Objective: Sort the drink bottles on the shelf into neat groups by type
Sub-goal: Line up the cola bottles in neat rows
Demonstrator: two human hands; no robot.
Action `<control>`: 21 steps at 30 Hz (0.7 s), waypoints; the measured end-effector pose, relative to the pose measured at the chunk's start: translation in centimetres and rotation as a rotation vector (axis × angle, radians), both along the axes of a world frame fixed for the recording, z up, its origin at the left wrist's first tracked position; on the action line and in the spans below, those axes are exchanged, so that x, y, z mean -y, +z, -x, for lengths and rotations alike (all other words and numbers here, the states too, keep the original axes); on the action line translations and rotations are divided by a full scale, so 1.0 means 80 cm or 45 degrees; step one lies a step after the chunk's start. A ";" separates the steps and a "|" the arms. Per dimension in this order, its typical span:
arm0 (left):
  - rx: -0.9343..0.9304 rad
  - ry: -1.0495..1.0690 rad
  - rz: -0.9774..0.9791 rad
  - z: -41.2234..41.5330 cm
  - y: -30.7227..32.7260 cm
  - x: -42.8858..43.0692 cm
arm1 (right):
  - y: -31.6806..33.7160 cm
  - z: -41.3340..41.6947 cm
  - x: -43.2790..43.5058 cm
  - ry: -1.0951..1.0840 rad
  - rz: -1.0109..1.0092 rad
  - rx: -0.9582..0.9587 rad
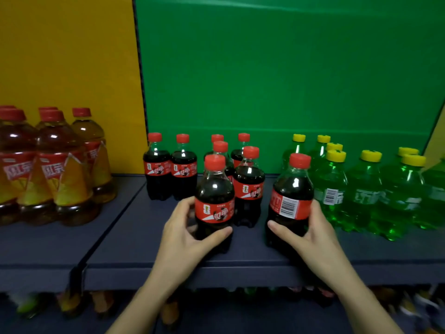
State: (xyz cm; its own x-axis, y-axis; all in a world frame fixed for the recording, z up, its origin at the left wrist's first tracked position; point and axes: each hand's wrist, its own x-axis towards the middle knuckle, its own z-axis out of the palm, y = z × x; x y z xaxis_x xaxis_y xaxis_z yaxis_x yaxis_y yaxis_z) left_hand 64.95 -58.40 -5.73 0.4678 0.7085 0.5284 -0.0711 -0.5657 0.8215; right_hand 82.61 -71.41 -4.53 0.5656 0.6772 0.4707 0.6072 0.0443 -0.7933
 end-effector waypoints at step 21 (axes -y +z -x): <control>-0.212 -0.175 0.158 0.119 0.037 -0.159 | 0.013 0.152 -0.193 0.002 0.033 0.058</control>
State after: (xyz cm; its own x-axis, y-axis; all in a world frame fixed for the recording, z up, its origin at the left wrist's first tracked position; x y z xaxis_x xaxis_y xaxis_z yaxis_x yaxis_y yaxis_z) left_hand 55.39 -45.72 -2.80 0.6375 0.6871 0.3486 0.0020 -0.4539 0.8910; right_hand 70.46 -55.98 -3.46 0.5429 0.6902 0.4784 0.6427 0.0253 -0.7657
